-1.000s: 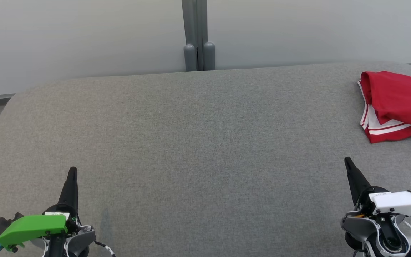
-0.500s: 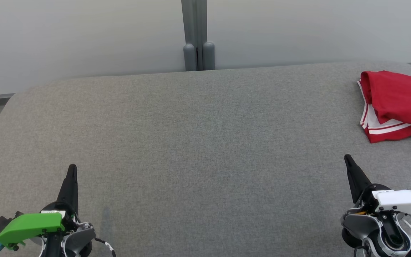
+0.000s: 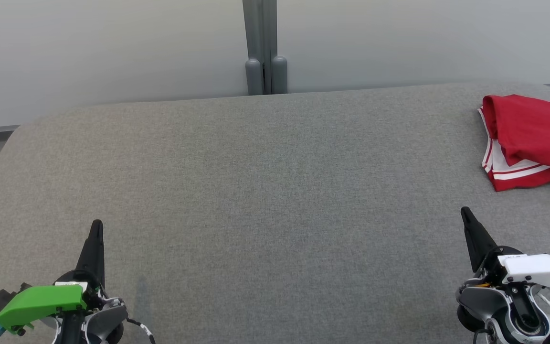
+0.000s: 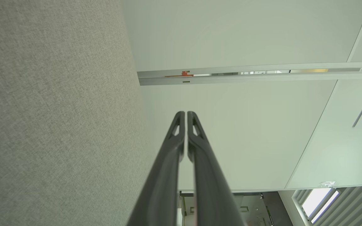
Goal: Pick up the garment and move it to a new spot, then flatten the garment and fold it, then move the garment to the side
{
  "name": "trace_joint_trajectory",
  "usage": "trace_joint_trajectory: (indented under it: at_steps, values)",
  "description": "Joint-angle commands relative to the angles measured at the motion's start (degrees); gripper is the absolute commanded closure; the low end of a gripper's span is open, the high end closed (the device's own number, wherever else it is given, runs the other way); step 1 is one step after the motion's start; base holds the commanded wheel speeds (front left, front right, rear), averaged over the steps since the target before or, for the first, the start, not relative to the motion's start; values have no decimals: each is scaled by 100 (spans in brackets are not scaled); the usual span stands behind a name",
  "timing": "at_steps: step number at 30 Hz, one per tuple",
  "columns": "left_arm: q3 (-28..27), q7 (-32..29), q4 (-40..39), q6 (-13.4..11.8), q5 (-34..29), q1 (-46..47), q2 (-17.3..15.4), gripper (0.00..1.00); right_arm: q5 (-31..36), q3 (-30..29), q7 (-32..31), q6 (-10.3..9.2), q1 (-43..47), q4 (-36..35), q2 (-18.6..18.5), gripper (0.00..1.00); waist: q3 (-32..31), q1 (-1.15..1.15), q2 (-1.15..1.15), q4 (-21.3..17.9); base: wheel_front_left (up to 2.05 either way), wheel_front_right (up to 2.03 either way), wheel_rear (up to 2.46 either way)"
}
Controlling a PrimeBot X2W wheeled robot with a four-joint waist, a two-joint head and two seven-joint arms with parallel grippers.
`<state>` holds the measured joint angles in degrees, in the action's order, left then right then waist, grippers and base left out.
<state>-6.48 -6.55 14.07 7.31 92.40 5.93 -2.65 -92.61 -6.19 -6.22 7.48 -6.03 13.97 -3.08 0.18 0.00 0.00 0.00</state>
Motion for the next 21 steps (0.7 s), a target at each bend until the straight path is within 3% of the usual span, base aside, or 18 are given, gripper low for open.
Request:
trace_joint_trajectory:
  at_steps: [1, 21]
  values:
    - [-16, -19, 4, 35, 3, 65, -42, 100, -10, -15, -30, 2, -34, 12, -6, 100, 0, 0, 0, 0, 0, 0, 0]
    - [-16, -19, 4, 35, 3, 65, -41, 100, 5, -24, -37, 2, -34, 12, 2, 100, 0, 0, 0, 0, 0, 0, 0]
